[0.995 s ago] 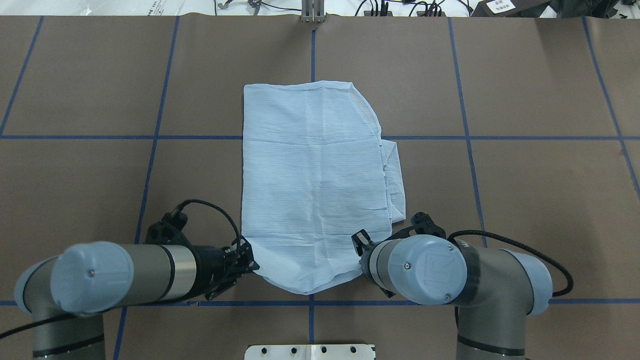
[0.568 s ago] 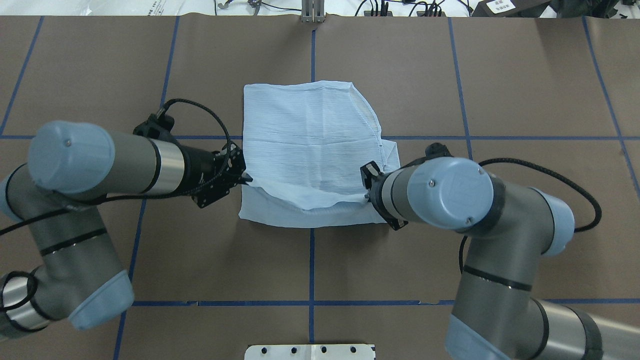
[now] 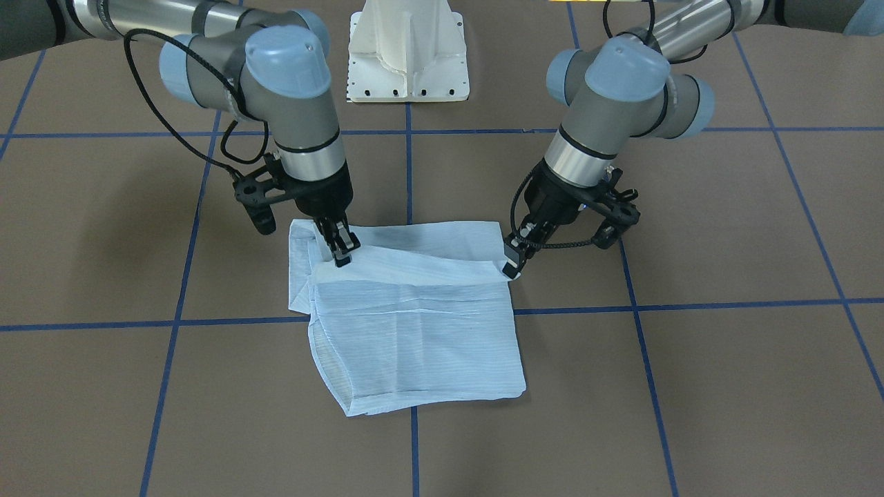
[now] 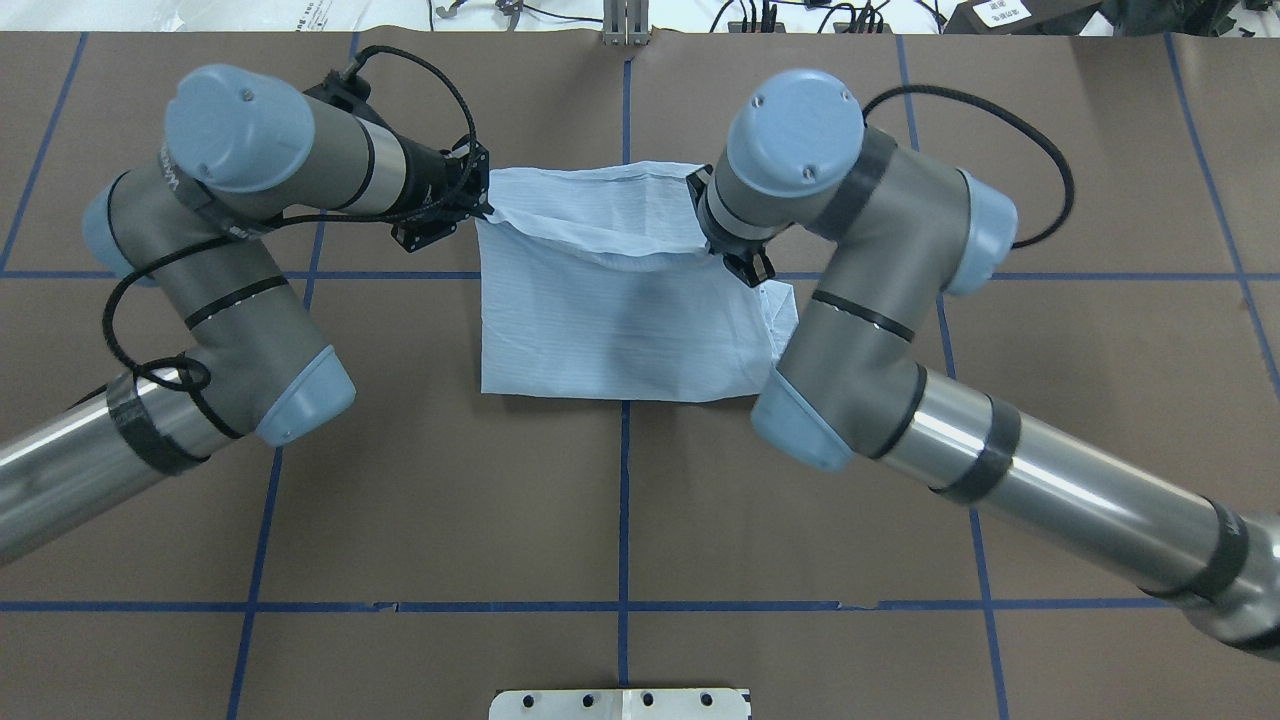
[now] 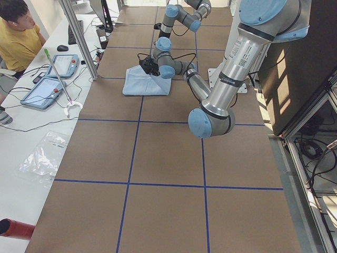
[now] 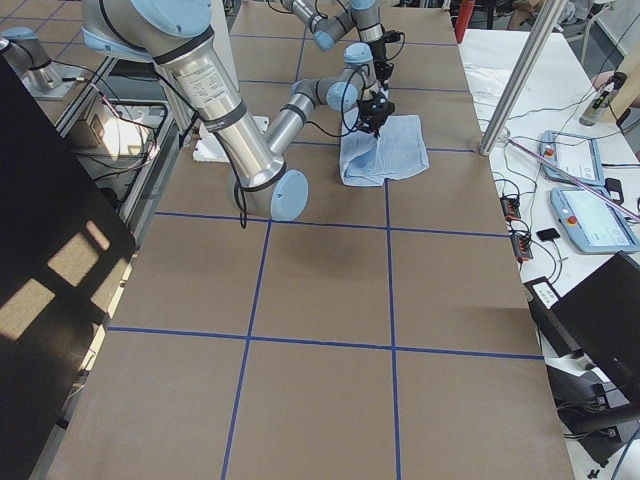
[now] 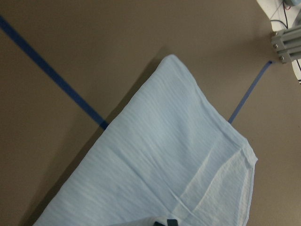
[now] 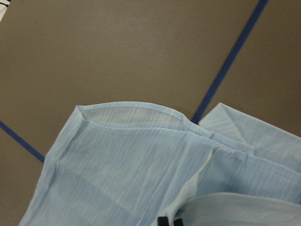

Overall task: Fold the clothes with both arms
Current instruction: 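Lift the near edge with both grippers and fold it onto the far edge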

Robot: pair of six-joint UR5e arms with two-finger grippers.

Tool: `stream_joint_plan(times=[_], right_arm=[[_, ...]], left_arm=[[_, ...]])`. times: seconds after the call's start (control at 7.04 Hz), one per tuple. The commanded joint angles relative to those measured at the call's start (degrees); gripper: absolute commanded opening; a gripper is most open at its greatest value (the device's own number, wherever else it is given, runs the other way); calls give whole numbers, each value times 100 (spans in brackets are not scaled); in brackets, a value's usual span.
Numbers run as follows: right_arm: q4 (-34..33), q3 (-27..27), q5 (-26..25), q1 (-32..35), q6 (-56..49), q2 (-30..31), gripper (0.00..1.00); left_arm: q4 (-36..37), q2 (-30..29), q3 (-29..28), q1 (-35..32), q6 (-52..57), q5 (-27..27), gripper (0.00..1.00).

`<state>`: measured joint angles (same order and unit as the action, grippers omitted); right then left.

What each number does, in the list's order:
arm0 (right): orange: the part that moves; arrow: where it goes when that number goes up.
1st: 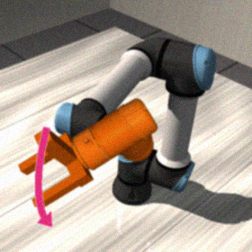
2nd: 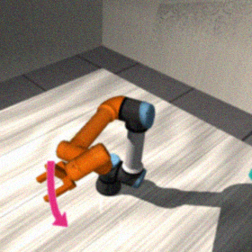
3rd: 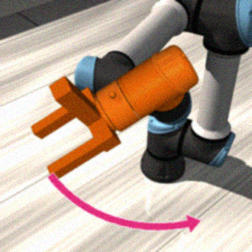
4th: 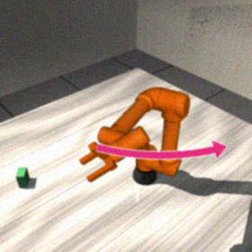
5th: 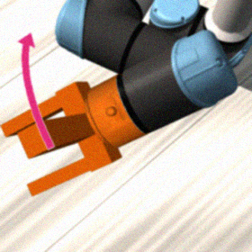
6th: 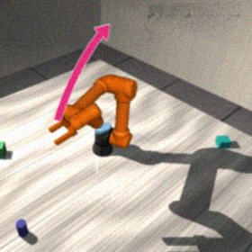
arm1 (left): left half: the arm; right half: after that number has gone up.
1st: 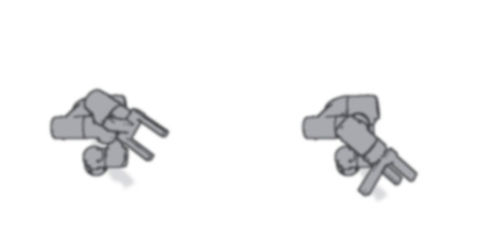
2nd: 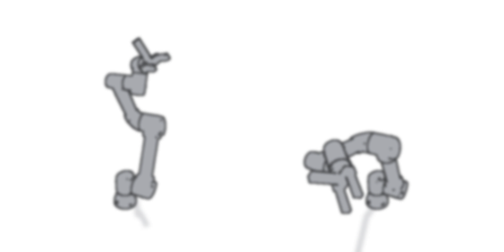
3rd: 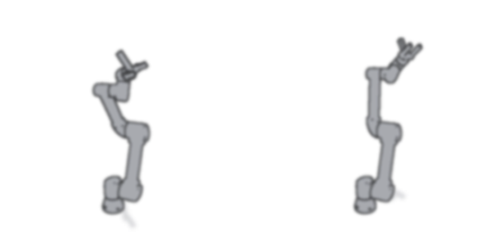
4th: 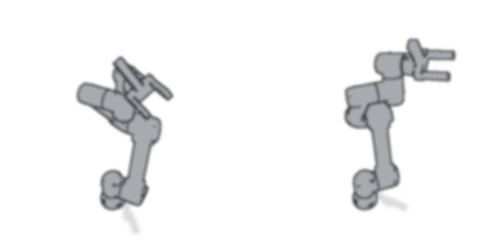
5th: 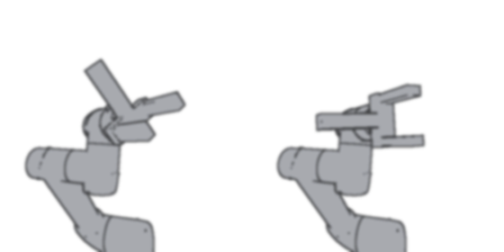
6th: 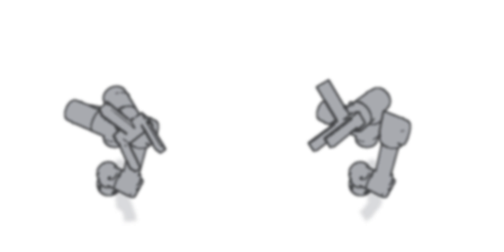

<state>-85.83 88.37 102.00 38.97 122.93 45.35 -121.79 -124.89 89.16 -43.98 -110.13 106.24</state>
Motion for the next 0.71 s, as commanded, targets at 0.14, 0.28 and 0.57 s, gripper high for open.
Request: stream_joint_plan(times=[0.14, 0.28, 0.57], right_arm=[[846, -2448, 417, 471, -672, -1217, 0], [883, -2665, 530, 532, -813, -1291, 0], [1505, -3209, 549, 568, -1060, -1309, 0]], left_arm=[[-975, -876, -1853, -277, 149, -24, 0], [-1187, -1009, -2276, -286, 228, -50, 0], [-1339, -1046, -2656, -330, 675, -321, 0]])
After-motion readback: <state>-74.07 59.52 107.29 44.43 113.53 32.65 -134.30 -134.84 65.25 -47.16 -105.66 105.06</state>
